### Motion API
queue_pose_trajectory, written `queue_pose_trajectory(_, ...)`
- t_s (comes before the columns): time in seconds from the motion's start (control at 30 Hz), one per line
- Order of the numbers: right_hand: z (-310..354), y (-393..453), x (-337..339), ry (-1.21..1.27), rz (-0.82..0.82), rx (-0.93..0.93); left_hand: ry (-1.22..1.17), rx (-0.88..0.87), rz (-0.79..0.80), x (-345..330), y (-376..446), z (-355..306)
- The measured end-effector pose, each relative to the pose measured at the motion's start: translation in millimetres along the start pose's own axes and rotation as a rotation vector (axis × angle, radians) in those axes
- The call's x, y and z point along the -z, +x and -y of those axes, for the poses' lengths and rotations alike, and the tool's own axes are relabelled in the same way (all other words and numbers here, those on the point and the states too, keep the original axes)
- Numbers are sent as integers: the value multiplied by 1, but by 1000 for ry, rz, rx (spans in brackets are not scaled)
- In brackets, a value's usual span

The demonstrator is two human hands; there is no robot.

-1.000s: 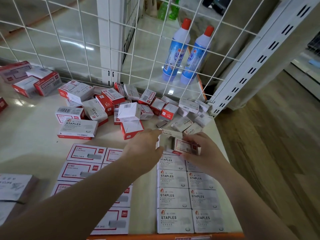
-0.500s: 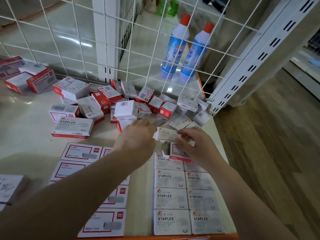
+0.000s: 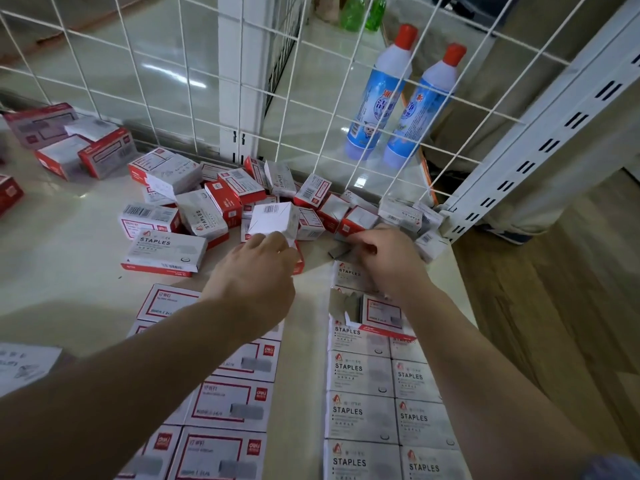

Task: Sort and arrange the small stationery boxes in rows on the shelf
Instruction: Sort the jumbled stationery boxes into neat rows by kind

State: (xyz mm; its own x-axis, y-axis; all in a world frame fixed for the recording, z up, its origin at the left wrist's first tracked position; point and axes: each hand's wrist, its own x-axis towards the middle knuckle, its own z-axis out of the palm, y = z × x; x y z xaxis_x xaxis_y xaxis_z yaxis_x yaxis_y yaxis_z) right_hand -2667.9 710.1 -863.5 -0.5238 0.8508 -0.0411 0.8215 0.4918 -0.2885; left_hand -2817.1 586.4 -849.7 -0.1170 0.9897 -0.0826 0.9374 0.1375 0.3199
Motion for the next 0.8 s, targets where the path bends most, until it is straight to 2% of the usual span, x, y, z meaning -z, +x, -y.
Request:
queue_pose_trajectory(0.23,-2,13,-8,26,43,-15,-30,1,50,-4,1,1)
queue_pose_trajectory(0.8,-5,17,-14,-128,22,-6,-79,20,80,-5,-1,1)
